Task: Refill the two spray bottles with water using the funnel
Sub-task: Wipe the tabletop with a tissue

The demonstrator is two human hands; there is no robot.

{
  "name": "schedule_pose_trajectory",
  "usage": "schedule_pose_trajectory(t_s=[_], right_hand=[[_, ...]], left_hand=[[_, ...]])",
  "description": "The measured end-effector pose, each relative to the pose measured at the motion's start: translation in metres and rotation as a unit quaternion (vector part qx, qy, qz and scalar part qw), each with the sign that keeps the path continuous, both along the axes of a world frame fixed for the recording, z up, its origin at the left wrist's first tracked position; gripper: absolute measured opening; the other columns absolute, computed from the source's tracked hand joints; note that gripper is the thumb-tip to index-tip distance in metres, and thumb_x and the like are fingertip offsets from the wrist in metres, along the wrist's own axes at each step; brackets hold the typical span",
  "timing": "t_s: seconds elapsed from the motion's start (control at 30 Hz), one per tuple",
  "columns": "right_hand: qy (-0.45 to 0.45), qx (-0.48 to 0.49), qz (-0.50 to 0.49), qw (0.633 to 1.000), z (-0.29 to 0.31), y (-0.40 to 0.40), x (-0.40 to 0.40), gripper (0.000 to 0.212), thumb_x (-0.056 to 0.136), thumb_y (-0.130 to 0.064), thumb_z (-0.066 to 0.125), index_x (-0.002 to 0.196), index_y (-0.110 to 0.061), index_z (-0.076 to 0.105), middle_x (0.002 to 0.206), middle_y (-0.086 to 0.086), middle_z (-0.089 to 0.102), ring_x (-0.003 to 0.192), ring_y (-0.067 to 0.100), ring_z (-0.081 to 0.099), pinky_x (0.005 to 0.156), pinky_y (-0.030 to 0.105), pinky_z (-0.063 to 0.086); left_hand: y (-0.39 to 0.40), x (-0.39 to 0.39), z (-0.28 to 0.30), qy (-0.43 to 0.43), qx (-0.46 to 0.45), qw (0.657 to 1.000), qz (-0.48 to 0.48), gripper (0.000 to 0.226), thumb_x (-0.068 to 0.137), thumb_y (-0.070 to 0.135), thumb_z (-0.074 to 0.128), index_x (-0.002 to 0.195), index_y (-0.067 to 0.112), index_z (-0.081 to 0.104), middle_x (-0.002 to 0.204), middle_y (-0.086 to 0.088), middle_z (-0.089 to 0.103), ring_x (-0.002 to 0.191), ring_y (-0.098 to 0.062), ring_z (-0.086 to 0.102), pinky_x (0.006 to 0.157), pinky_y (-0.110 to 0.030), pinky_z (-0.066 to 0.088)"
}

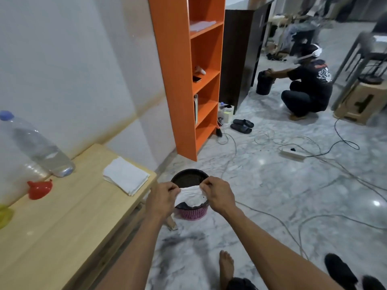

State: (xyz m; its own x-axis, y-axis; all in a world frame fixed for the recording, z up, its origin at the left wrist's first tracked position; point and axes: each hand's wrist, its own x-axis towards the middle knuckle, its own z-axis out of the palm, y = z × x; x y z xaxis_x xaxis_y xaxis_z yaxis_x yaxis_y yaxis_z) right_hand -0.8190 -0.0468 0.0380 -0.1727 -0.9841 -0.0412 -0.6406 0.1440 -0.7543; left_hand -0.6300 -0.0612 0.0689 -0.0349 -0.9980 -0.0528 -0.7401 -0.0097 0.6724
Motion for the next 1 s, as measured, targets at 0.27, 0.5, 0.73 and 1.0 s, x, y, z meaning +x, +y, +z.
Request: schedule_pose_trajectory(t_s=[0.27,0.5,0.73,1.0], right_hand=[[-0.018,0.043,0.003,0.999,-0.037,-0.091,-0.028,0.022,0.098,-0.038,0.058,0.093,-0.020,0.071,0.103,0.000,0.067,0.099,0.020,0.061,0.080,0.042,0.054],[-0.020,0.067,-0.013,0.997,-0.048,-0.154,-0.056,0.024,0.099,-0.032,0.057,0.081,-0.019,0.065,0.096,0.000,0.063,0.098,0.024,0.058,0.076,0.040,0.052],[0.050,0.127,-0.037,0.990,-0.068,-0.198,-0.063,0.027,0.103,-0.034,0.047,0.103,-0.019,0.070,0.115,-0.001,0.063,0.118,0.021,0.049,0.089,0.043,0.049],[0.038,0.175,-0.086,0.980,-0.094,-0.259,-0.048,0.023,0.103,-0.030,0.050,0.107,-0.019,0.070,0.120,0.000,0.063,0.117,0.021,0.051,0.091,0.043,0.051]], left_hand=[[-0.082,-0.043,-0.013,-0.062,0.039,0.995,0.063,0.013,0.087,0.021,0.069,0.074,0.021,0.071,0.084,0.005,0.067,0.079,-0.018,0.063,0.071,-0.033,0.050],[-0.141,-0.088,-0.033,-0.087,0.064,0.989,0.099,0.022,0.092,0.025,0.064,0.071,0.023,0.070,0.081,0.006,0.068,0.072,-0.015,0.062,0.060,-0.029,0.046],[-0.185,-0.110,-0.078,-0.099,0.078,0.985,0.115,0.015,0.089,0.022,0.065,0.077,0.022,0.074,0.079,0.003,0.060,0.074,-0.019,0.059,0.065,-0.029,0.042],[-0.245,-0.103,-0.127,-0.071,0.128,0.981,0.131,0.016,0.095,0.026,0.059,0.094,0.020,0.074,0.097,-0.006,0.059,0.090,-0.025,0.058,0.070,-0.027,0.036]])
